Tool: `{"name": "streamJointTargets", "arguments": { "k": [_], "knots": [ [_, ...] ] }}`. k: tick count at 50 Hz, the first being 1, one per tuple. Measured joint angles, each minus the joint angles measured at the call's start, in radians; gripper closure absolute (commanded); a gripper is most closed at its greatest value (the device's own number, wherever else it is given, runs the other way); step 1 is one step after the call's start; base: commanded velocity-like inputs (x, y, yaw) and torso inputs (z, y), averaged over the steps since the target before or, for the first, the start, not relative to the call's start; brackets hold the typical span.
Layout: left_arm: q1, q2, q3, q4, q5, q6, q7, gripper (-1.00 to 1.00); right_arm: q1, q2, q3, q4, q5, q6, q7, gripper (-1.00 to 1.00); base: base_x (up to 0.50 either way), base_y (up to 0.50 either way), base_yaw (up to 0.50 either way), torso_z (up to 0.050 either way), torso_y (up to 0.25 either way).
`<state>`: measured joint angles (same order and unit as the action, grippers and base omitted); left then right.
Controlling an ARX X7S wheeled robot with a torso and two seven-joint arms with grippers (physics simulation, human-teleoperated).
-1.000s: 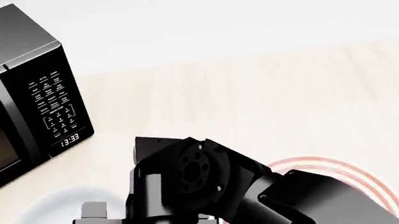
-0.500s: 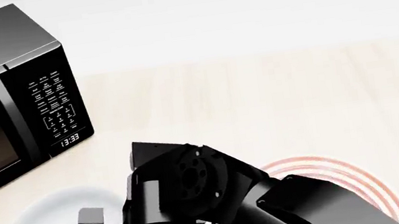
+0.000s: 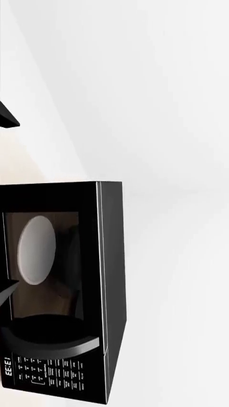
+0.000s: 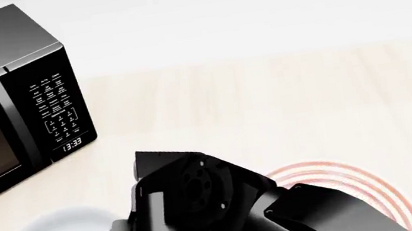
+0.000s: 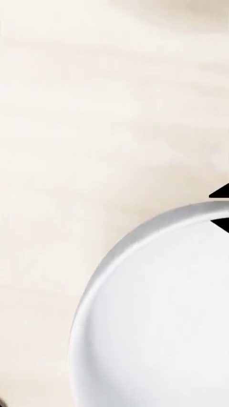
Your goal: Put the white bowl to the right of the plate.
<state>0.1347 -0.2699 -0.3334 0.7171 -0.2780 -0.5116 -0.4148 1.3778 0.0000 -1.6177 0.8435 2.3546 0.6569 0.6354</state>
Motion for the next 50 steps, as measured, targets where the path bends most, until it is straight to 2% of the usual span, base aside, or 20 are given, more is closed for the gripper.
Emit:
{"name": "streamJointTargets", "arguments": {
  "k": [12,29,50],
  "knots": [
    [0.007,-0.002,-0.002,0.007,-0.006,0.004,-0.003,-1.0,0.02,0.007,-0.001,-0.029,-0.01,-0.011,0.026,1.0,0.0,0.0,0.0,0.0,0.0],
    [0.006,-0.006,0.009,0.002,-0.005,0.006,-0.011,-1.0,0.085,0.132,0.099,-0.303,0.079,-0.151,0.277,1.0,0.0,0.0,0.0,0.0,0.0],
    [0.002,-0.012,0.009,-0.007,-0.014,0.004,-0.019,-1.0,0.18,0.265,0.185,-0.366,0.183,-0.221,0.452,1.0,0.0,0.0,0.0,0.0,0.0]
  ]
}}
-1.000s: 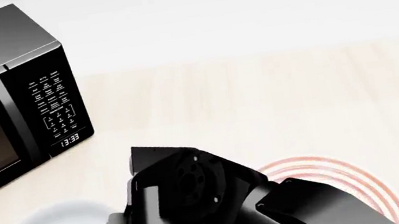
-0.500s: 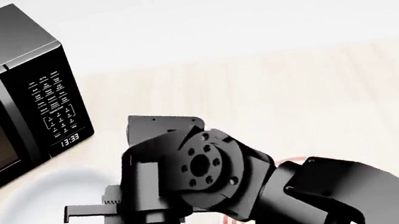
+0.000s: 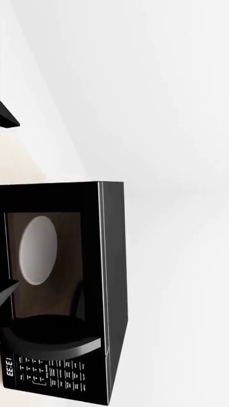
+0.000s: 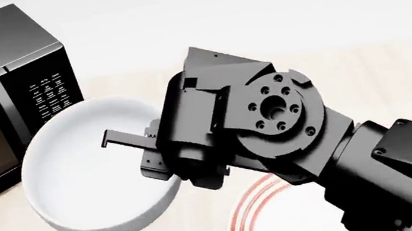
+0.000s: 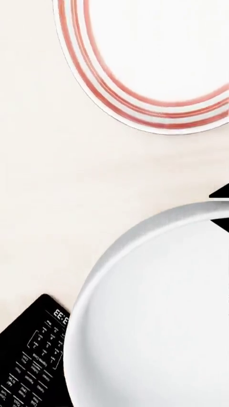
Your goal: Put the white bowl to the right of the plate.
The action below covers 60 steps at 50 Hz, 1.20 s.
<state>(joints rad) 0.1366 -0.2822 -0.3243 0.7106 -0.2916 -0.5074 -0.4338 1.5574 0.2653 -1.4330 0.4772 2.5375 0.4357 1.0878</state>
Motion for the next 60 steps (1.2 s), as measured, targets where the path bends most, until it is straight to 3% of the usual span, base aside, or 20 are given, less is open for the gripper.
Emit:
{"name": "streamJointTargets", "arguments": {
  "k": [21,60],
  "knots": [
    [-0.005,-0.007,0.018,-0.003,0.006,-0.004,-0.012,-1.0,0.082,0.161,0.039,0.036,0.028,0.004,0.064,1.0,0.0,0.0,0.0,0.0,0.0],
    [-0.013,-0.018,0.051,-0.014,0.02,0.0,-0.032,-1.0,0.06,0.398,0.033,0.2,0.0,0.07,-0.019,1.0,0.0,0.0,0.0,0.0,0.001]
  ]
}}
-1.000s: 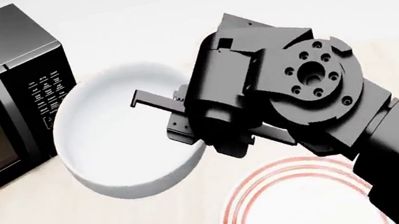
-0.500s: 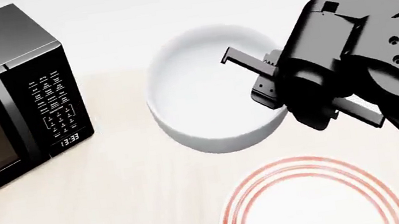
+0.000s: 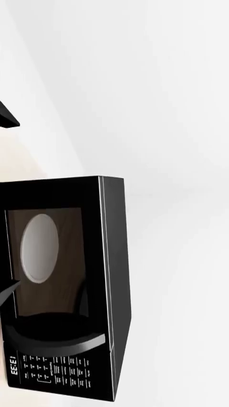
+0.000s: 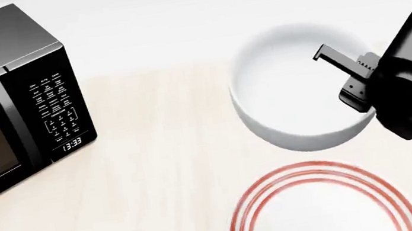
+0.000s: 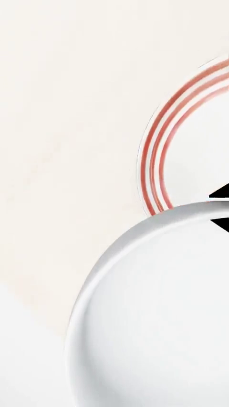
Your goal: Put the white bowl to the right of the plate.
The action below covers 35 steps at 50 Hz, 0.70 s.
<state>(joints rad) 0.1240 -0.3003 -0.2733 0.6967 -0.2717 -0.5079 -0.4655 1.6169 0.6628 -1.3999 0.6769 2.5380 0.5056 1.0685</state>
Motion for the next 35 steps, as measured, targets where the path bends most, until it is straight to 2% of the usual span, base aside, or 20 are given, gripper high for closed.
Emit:
{"name": "streamJointTargets", "arguments": {
  "k": [18,35],
  "knots": [
    [-0.002,-0.005,0.016,-0.007,0.011,0.007,-0.01,-1.0,-0.004,0.104,-0.012,0.095,-0.033,0.051,-0.068,1.0,0.0,0.0,0.0,0.0,0.001],
    [-0.001,-0.009,0.022,-0.006,0.011,0.006,-0.017,-1.0,-0.028,0.241,0.013,0.033,-0.011,0.009,-0.041,1.0,0.0,0.0,0.0,0.0,0.001]
  ]
}}
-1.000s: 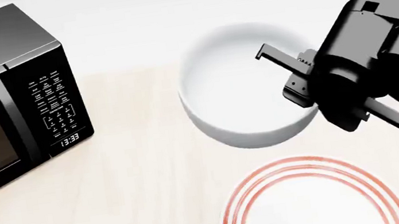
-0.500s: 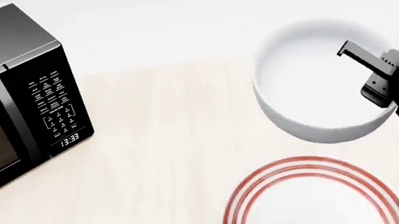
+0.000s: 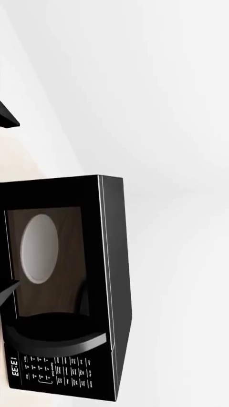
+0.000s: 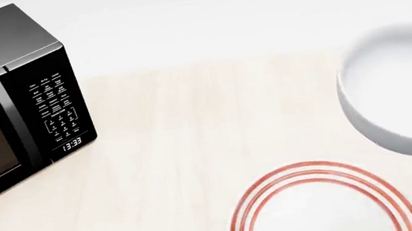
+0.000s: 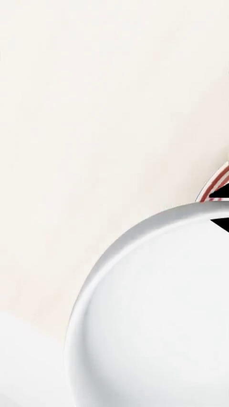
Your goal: Put the white bowl to the right of the plate.
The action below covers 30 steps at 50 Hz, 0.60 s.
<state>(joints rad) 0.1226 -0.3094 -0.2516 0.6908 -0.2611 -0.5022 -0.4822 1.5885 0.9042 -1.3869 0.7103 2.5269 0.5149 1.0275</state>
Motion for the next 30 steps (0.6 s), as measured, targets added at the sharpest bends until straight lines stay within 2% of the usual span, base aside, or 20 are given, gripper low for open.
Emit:
{"name": "streamJointTargets", "arguments": {
  "k": [30],
  "knots": [
    [0.001,-0.007,0.02,-0.001,0.007,0.002,-0.013,-1.0,-0.116,0.192,0.023,-0.116,0.038,-0.095,-0.001,1.0,0.0,0.0,0.0,0.001,0.001]
  ]
}}
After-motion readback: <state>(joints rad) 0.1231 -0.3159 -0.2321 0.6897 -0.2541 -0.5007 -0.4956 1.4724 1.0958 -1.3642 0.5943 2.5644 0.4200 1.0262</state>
